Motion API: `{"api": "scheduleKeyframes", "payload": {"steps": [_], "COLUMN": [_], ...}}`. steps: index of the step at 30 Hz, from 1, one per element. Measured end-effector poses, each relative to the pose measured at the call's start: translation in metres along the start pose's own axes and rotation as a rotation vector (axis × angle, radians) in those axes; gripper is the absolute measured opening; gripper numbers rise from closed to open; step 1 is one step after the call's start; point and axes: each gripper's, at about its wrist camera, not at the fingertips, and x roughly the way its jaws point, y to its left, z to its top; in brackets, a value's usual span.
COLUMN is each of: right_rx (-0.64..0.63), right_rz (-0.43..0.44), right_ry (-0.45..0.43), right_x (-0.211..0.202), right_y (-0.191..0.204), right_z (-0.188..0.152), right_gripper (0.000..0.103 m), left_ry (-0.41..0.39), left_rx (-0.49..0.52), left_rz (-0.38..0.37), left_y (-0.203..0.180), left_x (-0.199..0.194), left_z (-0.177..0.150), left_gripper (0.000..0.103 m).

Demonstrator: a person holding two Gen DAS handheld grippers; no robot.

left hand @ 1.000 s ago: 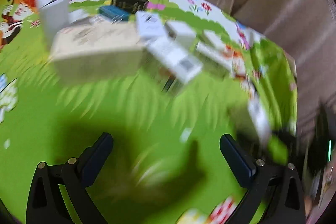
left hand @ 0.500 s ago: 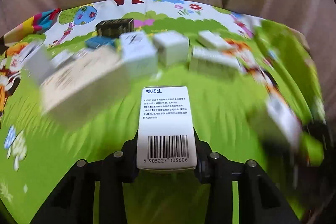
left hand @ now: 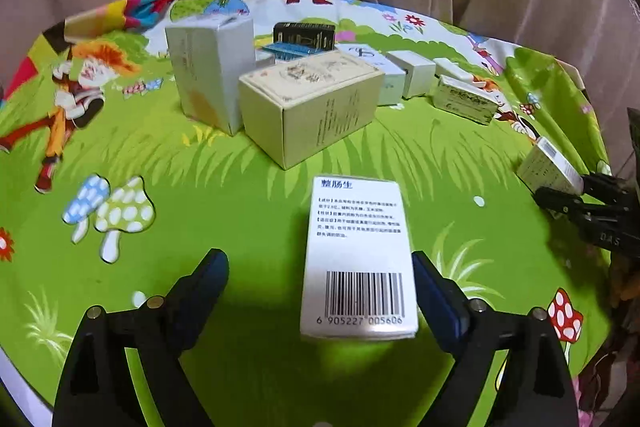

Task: Organize rigid objects
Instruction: 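Grasp a white barcode box with the right tool while the left tool grasps another, then carry both barcode boxes into the storage box and open both tools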

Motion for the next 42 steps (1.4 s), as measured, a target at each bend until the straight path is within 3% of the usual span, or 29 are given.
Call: {"api": "scheduleKeyframes", "payload": {"steps": [2,5,12,18,20,21,22,23,28,32,36,39,42], "right_rx": [0.005,-0.015,-0.017,-0.012,-0.013,-0.012,0.001,0.030,0.073,0.094,0.123,0.112,0.125], "right_rz": [0.008,0.025,0.011,0.007,0.003,-0.006,-0.017,-0.034,-0.089,-0.068,-0.029,-0.035,-0.051], "right_ry": [0.001,0.017,0.033,0.035,0.033,0.025,0.005,0.000,-0.022,-0.011,-0.055,-0.145,-0.315], "right_x": [0.000,0.004,0.007,0.007,0.006,0.005,0.000,-0.002,-0.019,-0.034,-0.047,-0.066,-0.102], "right_y": [-0.001,0.003,0.005,0.004,0.004,0.004,0.004,0.002,0.021,0.035,0.045,0.056,0.067], "right_z": [0.000,0.000,0.000,0.000,0.000,0.001,0.000,-0.001,-0.021,-0.034,-0.037,-0.029,-0.022], "right_gripper": [0.058,0.084,0.091,0.092,0.087,0.080,0.047,0.044,0.043,0.043,0.043,0.043,0.043], "left_ry": [-0.025,-0.027,-0.003,-0.019,-0.025,-0.041,-0.067,-0.065,-0.048,-0.048,-0.059,-0.137,-0.230], "left_rx": [0.017,0.063,0.061,0.068,0.061,0.054,0.052,0.052,0.049,0.037,0.014,0.019,0.028], "left_rz": [0.030,0.045,0.051,0.038,0.040,0.046,0.049,0.047,0.023,-0.004,-0.027,-0.003,0.018], "left_y": [-0.001,-0.009,-0.009,-0.009,-0.008,-0.007,-0.006,-0.005,0.000,0.002,0.003,0.001,-0.004], "left_x": [0.001,0.009,0.015,0.012,0.010,0.008,0.002,0.000,-0.014,-0.025,-0.037,-0.059,-0.085], "left_z": [-0.002,0.000,0.007,0.004,0.003,0.002,0.001,0.001,-0.012,-0.024,-0.029,-0.026,-0.016], "left_gripper": [0.092,0.097,0.102,0.102,0.096,0.071,0.056,0.040,0.040,0.040,0.040,0.040,0.040]}}
